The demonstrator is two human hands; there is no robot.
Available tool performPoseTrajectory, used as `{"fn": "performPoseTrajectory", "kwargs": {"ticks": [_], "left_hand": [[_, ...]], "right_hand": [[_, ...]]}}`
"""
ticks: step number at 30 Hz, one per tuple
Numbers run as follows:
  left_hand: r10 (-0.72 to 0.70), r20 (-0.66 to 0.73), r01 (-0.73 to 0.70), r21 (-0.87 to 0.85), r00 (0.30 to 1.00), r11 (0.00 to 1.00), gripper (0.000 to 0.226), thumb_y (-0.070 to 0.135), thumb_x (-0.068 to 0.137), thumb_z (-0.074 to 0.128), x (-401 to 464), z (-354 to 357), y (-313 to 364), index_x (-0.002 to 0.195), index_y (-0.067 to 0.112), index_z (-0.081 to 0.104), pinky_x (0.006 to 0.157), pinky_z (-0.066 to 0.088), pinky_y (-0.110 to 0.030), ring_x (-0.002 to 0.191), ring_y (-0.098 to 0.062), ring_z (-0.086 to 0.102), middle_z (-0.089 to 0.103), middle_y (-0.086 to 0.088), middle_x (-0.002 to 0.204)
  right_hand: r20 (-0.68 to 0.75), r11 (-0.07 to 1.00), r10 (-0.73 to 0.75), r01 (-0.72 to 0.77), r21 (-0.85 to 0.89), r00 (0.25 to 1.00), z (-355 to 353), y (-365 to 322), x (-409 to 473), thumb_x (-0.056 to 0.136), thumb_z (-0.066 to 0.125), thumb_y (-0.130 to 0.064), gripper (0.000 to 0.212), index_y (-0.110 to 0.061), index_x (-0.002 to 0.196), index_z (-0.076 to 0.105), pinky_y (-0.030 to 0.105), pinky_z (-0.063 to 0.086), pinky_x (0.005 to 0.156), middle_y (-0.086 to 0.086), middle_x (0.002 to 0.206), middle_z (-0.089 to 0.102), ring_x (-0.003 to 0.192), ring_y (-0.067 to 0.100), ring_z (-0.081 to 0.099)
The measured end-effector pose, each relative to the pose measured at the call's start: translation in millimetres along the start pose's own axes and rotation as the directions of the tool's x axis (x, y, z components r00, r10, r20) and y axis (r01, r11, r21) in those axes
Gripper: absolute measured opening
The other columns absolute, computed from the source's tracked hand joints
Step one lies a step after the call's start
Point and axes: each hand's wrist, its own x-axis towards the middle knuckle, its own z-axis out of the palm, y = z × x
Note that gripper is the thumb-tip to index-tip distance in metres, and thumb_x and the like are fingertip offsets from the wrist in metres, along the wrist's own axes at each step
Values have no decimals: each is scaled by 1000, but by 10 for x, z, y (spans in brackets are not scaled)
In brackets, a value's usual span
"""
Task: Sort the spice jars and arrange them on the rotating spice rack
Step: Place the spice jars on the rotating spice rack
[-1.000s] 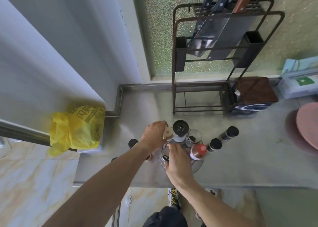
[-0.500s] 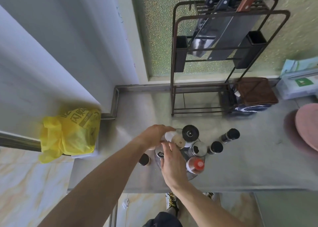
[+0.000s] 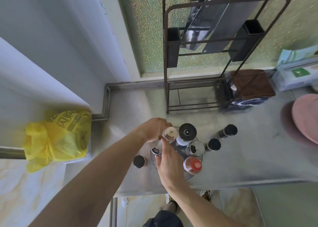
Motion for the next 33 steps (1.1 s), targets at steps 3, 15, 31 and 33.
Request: {"fn": "performPoseTrajectory", "kwargs": {"ticks": [3,15,31,33], "left_hand": [[-117,52,121,-74,992,990,43,21,81,81,-5,43,-87,121,18,65,94,51,-36,105,-25,64,69,-5,117],[-304,121,325,-236,945,916,34,1,92,60,-177,122,-247,119,19,69,89,49,-25,107,-20,66,72,1,116],[-360,77,365,-62,930,929,57,18,75,69,-1573,102,-419,127,34,54,80,48,-28,102,-19,59,58,3,115],[-371,-21,370,-13,929,929,43,13,84,65,-1541,194,-371,123,27,55,72,40,-27,97,-23,61,59,-1,109]], "right_hand": [[37,994,105,-105,11,994,11,-30,-40,82,76,-24,53,-14,129,54,35,54,78,4,107,72,94,24,70],[39,932,253,-255,257,967,134,1,-29,81,73,-10,54,-19,127,46,45,53,93,3,120,66,110,26,64],[147,940,-303,321,-119,942,72,-505,-404,81,76,-28,59,-18,132,49,28,55,62,0,114,59,84,17,64],[177,928,-301,330,-174,937,187,-547,-358,74,82,-19,64,-16,130,53,25,50,53,1,110,60,73,17,64]]}}
